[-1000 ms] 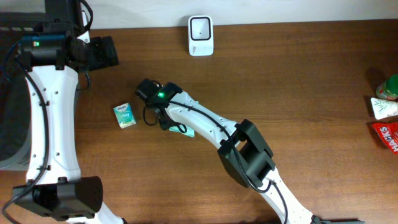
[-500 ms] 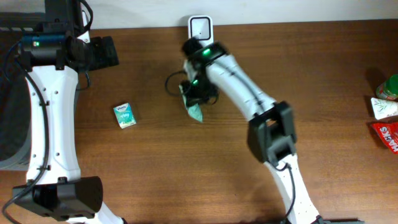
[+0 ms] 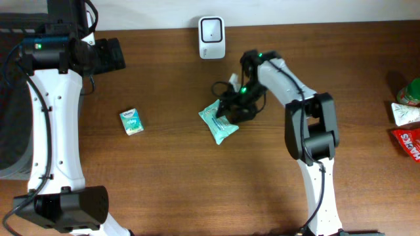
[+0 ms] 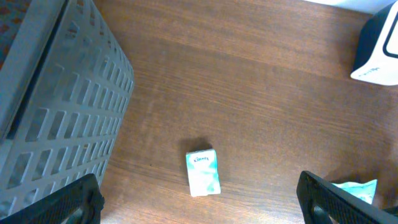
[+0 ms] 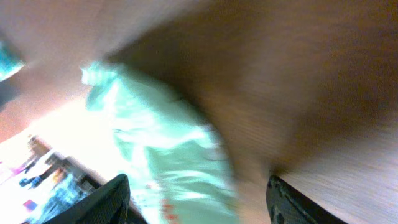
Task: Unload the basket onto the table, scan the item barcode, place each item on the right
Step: 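Lift the mint-green packet to the scanner with the right gripper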
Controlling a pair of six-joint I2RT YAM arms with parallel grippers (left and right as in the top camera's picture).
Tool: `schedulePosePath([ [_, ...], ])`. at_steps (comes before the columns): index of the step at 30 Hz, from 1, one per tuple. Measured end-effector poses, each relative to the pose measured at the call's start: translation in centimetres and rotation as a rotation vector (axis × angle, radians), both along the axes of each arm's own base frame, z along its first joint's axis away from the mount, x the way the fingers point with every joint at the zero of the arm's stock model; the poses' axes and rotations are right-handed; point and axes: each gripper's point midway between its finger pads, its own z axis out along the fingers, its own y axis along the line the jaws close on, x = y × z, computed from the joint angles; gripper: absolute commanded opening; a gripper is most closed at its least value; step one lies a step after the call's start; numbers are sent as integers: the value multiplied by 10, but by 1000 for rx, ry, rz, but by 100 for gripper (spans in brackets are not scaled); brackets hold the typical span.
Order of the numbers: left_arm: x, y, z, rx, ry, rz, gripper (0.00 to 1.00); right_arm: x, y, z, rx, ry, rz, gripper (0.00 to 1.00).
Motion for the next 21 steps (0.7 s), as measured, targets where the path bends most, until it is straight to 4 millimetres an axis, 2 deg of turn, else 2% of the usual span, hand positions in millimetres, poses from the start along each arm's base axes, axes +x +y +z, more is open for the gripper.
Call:
schedulePosePath([
  [2,0,0,0,0,-1,0,99,6,-28,9,-134,-4,-6,72],
  [3,0,0,0,-1,0,0,99,15,-44,27,-212,-42,3,71],
  [6,0,0,0,0,-1,0,99,25,-51,72,-259,-142,56,69],
  [7,0,0,0,-1,0,0,99,20,-48,88,-266,-170,109,68],
  [8,0,0,0,0,0,0,99,15,-41,92,-268,-186,165,68],
  [15,0,0,0,-1,0,0,99,-25,33,70,-398,-296,540,68],
  [19,0,0,0,-1,0,0,99,-29,46,38,-483,-335,605,67],
  [21,0,0,0,-1,0,0,99,-29,42,13,-516,-332,605,57],
])
